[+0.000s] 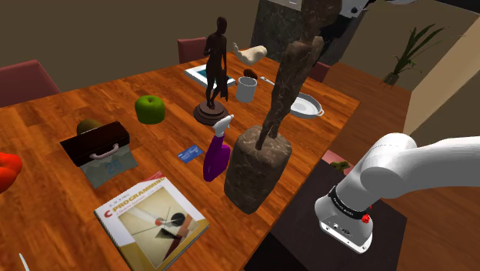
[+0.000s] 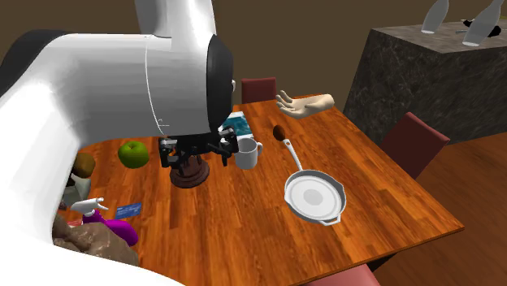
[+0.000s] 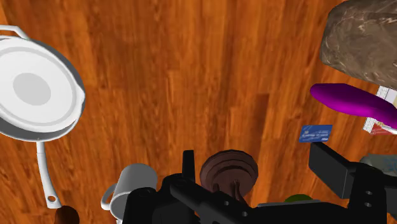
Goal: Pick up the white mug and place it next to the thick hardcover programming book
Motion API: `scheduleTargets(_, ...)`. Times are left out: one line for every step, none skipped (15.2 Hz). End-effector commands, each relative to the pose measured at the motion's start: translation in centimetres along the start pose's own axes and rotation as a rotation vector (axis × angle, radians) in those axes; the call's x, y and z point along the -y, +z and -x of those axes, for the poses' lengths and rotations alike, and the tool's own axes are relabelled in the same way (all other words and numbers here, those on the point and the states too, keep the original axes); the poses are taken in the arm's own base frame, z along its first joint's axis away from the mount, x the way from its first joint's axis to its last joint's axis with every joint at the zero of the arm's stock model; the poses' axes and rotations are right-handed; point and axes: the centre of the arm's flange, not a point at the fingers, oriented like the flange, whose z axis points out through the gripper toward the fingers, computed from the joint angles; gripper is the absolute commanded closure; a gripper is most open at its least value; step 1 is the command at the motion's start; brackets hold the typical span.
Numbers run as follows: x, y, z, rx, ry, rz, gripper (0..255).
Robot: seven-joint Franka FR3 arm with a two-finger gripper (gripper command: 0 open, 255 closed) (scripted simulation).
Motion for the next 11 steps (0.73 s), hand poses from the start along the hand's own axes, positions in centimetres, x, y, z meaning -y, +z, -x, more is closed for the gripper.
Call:
scheduleTargets(0.0, 0.0, 0.0, 0.0, 0.0, 0.0, 0)
scheduleTargets(-0.4, 0.8, -1.0, 0.003, 0.004, 0.001, 0)
scheduleTargets(-0.8, 1.6, -2.0, 0.007, 0.008, 0.003, 0)
scheduleTargets(-1.2, 2.4, -3.0, 0.01, 0.012, 0.004, 0)
scheduleTargets(-1.6, 3.2, -4.0, 0.013, 0.016, 0.006, 0)
scheduleTargets(-2.0, 4.0, -5.0, 0.016, 0.021, 0.007, 0)
scheduleTargets(-2.4, 4.8, -6.0, 0.02, 0.025, 0.008, 0)
scheduleTargets(-2.9, 5.7, -7.0, 0.023, 0.029, 0.01, 0)
scheduleTargets(-3.3, 6.5, -8.0, 0.026, 0.033, 0.011, 0)
scheduleTargets(-3.7, 7.3, -9.0, 0.029, 0.037, 0.012, 0)
scheduleTargets(-4.2, 8.1, -10.0, 0.033, 0.041, 0.014, 0)
